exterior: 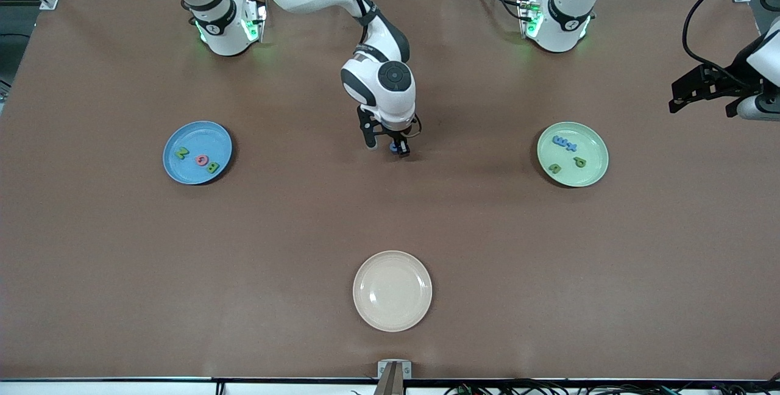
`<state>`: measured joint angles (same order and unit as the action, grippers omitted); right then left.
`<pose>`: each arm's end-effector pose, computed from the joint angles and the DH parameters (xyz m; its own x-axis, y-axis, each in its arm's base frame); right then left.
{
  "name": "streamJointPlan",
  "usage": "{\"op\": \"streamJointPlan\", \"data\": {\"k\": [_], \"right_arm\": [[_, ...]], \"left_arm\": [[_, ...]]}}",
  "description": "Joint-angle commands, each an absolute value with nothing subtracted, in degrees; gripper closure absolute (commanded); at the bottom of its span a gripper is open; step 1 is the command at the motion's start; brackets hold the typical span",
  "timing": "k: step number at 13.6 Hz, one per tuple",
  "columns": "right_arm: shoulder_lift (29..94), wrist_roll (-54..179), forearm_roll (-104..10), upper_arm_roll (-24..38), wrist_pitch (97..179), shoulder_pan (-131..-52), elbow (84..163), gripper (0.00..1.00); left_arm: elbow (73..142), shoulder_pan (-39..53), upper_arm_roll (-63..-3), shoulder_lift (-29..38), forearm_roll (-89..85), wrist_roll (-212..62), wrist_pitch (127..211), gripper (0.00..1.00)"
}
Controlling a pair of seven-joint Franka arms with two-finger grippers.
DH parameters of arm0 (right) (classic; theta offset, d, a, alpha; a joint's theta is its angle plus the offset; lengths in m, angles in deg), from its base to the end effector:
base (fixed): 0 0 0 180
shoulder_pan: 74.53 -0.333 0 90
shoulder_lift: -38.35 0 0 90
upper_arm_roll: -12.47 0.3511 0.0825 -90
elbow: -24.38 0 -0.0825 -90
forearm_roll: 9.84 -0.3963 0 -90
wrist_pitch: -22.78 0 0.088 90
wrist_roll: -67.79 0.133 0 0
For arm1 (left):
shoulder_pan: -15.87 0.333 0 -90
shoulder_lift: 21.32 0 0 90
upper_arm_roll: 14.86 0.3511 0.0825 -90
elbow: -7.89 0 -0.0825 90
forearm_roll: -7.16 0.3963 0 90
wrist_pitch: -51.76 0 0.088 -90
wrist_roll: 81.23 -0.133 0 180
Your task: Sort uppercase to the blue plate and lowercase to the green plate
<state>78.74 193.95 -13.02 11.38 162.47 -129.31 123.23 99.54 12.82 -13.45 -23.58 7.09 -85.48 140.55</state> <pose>0.4131 0.5659 0.1684 0.2650 -0.9640 -0.0238 -0.9642 -0.2652 0.0079 0.5504 -0.0156 0.6399 0.9947 -0.1027 -0.0103 -0.1026 -0.9947 0.0030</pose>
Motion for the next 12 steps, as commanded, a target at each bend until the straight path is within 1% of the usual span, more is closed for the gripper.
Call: {"op": "streamJointPlan", "data": {"k": [1, 4, 6, 10, 12], "right_arm": [[79.48, 195.32, -11.16, 10.45, 162.09, -129.64, 123.08, 0.43], [79.48, 195.32, -10.28, 10.45, 162.0, -129.55, 123.26, 0.43], [79.48, 195.32, -9.66, 10.45, 161.91, -129.55, 123.34, 0.43], [79.48, 195.32, -9.66, 10.45, 161.91, -129.55, 123.34, 0.44], [79.48, 195.32, -9.66, 10.45, 161.91, -129.55, 123.34, 0.48]], "left_arm": [[100.7, 13.05, -13.37, -25.02, 6.2, -85.1, 141.06, 0.01], [100.62, 14.8, -13.98, -25.1, 6.11, -85.1, 141.06, 0.01], [100.62, 16.39, -15.82, -25.02, 6.02, -85.1, 141.06, 0.01], [100.53, 16.31, -15.83, -25.02, 6.02, -85.1, 141.41, 0.01], [99.57, 16.31, -15.83, -24.58, 6.11, -85.1, 141.5, 0.01]]}}
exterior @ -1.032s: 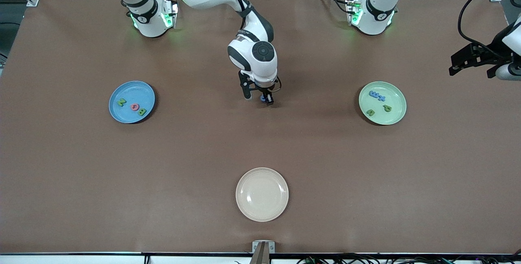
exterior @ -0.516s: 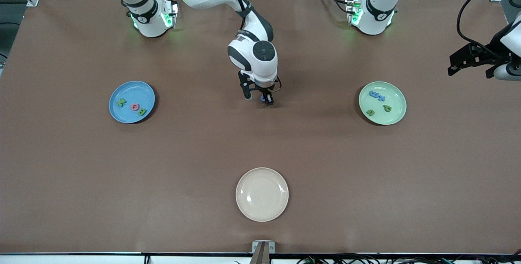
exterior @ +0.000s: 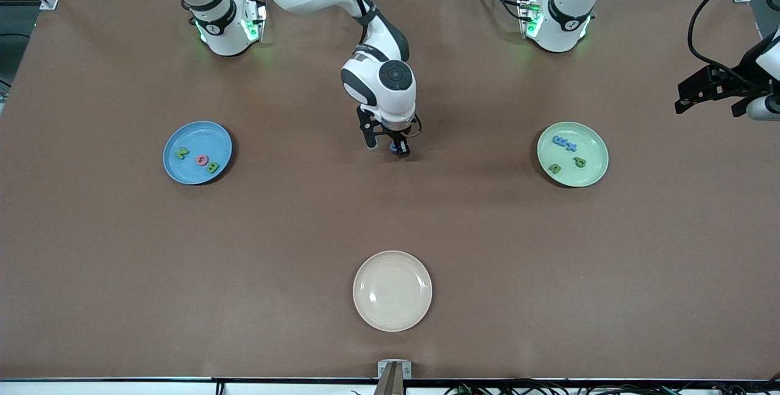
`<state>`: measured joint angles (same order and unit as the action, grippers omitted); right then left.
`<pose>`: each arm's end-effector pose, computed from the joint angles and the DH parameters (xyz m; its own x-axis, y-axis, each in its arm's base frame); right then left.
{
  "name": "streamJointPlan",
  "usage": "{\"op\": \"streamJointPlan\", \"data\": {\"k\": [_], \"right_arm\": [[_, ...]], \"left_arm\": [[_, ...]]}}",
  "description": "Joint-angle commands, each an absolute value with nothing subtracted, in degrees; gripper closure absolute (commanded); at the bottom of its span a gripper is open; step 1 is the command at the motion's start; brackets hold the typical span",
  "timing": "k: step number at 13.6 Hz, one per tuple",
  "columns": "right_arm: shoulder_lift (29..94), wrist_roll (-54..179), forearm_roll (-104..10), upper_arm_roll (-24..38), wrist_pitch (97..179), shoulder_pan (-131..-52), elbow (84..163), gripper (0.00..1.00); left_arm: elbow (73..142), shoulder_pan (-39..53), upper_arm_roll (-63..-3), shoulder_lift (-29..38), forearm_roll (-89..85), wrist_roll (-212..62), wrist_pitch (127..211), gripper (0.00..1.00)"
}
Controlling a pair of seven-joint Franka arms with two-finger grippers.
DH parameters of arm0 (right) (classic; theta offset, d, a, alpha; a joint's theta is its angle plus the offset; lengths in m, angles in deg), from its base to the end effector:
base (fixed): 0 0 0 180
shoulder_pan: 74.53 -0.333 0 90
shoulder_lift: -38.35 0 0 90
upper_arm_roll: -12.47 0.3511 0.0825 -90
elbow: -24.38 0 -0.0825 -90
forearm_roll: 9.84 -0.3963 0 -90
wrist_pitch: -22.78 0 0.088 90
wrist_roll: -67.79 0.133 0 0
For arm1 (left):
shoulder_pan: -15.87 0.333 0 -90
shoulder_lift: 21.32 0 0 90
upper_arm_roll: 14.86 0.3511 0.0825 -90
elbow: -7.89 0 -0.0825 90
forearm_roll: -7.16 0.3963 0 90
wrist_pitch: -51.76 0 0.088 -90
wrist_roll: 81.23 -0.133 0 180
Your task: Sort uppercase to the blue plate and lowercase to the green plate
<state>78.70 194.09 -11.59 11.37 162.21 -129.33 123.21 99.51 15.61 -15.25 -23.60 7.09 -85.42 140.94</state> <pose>0.4132 0.5654 0.1686 0.2813 -0.9596 -0.0087 -0.9596 -0.2813 0.0008 0.5514 -0.0065 0.6409 0.9964 -0.0844 -0.0027 -0.0844 -0.9964 0.0012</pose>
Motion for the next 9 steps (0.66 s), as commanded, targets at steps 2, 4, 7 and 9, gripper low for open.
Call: {"op": "streamJointPlan", "data": {"k": [2, 4, 7, 9], "right_arm": [[79.48, 195.32, -9.57, 10.45, 161.91, -129.55, 123.34, 0.64], [79.48, 195.32, -8.7, 10.45, 161.91, -129.55, 123.34, 0.82], [79.31, 195.23, -8.08, 10.45, 161.91, -129.55, 123.26, 0.99], [78.96, 194.88, -7.9, 10.27, 161.65, -129.29, 123.34, 1.0]], "left_arm": [[98.51, 16.22, -15.83, -23.96, 6.28, -85.18, 141.59, 0.01], [96.58, 16.13, -15.83, -23.17, 6.55, -85.18, 141.5, 0.01], [96.48, 15.69, -15.92, -22.73, 6.29, -85.01, 141.5, 0.01], [96.4, 15.52, -15.92, -22.73, 6.55, -84.14, 141.5, 0.01]]}}
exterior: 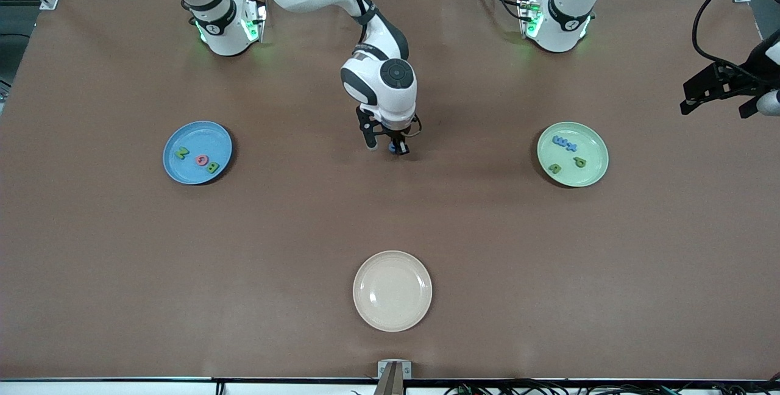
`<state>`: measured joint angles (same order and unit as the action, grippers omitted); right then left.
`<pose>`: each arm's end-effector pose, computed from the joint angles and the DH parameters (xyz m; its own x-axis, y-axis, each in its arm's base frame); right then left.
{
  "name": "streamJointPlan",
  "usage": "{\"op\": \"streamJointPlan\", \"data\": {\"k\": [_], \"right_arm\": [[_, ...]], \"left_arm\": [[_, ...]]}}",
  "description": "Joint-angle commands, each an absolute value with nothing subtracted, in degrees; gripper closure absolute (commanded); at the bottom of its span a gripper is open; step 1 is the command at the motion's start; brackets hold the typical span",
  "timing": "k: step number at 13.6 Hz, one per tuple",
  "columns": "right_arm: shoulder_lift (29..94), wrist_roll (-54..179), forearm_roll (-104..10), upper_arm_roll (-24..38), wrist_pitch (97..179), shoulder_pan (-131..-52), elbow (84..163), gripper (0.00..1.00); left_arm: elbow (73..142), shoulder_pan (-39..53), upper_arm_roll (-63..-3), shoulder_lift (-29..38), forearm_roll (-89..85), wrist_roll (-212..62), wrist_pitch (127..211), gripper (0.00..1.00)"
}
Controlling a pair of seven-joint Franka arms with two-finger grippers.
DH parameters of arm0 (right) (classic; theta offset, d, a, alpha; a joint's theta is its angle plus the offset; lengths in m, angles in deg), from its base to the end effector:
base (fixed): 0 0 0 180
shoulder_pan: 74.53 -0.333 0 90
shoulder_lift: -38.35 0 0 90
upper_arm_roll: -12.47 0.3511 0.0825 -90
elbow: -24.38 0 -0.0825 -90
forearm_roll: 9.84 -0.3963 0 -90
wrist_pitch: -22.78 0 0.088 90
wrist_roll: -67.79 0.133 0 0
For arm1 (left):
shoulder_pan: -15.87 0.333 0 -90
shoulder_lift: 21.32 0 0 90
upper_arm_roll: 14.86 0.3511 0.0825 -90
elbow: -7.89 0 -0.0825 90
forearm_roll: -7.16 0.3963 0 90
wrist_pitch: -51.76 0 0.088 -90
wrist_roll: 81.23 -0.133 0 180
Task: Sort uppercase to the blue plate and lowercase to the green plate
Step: 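Grasp the blue c and carry it to the blue plate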
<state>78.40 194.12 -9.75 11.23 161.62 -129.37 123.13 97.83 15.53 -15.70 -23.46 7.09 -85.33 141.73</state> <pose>0.4145 0.5644 0.1720 0.3028 -0.9530 0.0116 -0.9530 -0.3029 -0.0095 0.5550 -0.0118 0.6550 0.9950 -0.0920 0.0378 -0.0920 -0.9958 -0.0020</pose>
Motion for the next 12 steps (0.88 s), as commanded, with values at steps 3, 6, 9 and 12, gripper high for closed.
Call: {"op": "streamJointPlan", "data": {"k": [3, 6, 9, 12], "right_arm": [[77.12, 187.89, -6.41, 9.66, 154.22, -127.53, 123.43, 1.0], [72.64, 177.77, -6.32, 9.66, 144.54, -123.5, 123.96, 1.0], [66.41, 168.19, -6.32, 9.66, 143.19, -117.97, 129.56, 1.0], [57.8, 155.46, -6.32, 9.66, 143.63, -110.15, 138.78, 1.0]], "left_arm": [[96.4, 15.78, -15.92, -22.82, 6.11, -83.51, 141.59, 0.01], [96.4, 15.87, -15.92, -22.91, 5.32, -83.6, 141.5, 0.0], [96.4, 15.87, -15.92, -22.91, 5.23, -83.6, 141.5, 0.0], [96.4, 15.87, -15.92, -22.91, 5.23, -83.6, 141.5, 0.0]]}}
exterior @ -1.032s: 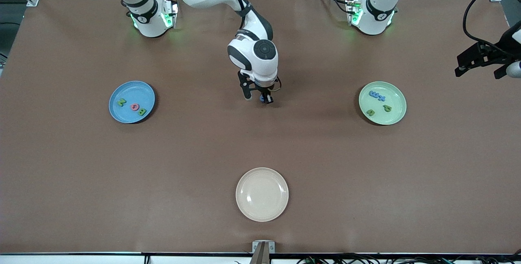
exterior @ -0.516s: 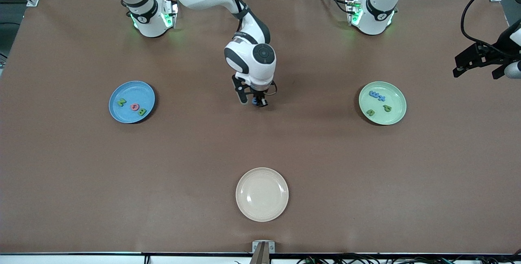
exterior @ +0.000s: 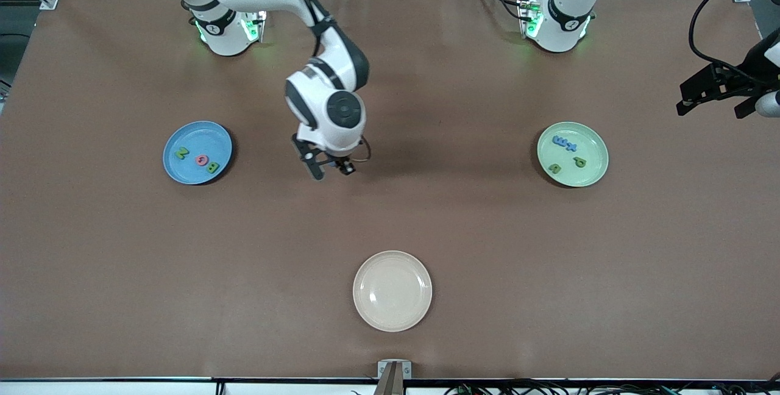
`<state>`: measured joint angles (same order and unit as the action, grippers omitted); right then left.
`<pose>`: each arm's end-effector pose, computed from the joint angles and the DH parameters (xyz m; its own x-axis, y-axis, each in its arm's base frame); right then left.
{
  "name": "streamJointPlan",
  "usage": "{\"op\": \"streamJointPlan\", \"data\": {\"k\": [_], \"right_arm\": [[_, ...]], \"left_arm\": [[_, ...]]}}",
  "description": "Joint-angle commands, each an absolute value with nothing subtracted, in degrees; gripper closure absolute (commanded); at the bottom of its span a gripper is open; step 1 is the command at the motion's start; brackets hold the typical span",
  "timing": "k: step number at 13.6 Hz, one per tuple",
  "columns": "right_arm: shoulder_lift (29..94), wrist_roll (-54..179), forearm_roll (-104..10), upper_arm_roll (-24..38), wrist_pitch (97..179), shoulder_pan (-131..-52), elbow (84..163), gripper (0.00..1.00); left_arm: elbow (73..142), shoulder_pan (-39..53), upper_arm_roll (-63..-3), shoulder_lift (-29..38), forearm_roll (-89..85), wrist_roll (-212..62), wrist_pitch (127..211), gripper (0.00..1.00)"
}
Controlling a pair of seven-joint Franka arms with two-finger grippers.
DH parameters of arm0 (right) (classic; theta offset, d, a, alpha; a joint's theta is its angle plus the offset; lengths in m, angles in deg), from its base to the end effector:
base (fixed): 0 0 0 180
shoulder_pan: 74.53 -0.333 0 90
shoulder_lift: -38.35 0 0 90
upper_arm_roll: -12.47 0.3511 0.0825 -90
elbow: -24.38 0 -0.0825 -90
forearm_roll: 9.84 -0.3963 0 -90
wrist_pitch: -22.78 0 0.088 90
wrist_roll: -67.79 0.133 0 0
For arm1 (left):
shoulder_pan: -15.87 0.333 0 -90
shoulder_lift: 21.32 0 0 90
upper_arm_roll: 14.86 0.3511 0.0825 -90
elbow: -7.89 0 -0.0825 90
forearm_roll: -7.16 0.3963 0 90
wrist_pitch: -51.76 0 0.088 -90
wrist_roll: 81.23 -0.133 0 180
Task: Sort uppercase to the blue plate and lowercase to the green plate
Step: 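Grasp the blue c and carry it to the blue plate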
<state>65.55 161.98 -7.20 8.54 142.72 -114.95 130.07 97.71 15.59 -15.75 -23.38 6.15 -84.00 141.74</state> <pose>0.5123 0.3776 0.2498 0.5663 -0.8202 0.0813 -0.8129 -0.5397 0.2188 0.5555 -0.0139 0.6553 0.9969 -0.0687 0.0395 -0.0694 -0.9975 0.0152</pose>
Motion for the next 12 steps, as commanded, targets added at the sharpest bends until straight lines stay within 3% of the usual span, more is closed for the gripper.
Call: {"op": "streamJointPlan", "data": {"k": [1, 12], "right_arm": [[56.12, 152.11, -6.32, 9.66, 143.72, -107.6, 140.81, 1.0], [47.58, 129.67, -1.32, 9.57, 156.8, -90.18, 159.27, 1.0]], "left_arm": [[96.4, 15.87, -15.92, -22.91, 5.23, -83.6, 141.58, 0.0], [96.31, 15.78, -15.92, -22.91, 5.23, -83.6, 141.59, 0.0]]}}
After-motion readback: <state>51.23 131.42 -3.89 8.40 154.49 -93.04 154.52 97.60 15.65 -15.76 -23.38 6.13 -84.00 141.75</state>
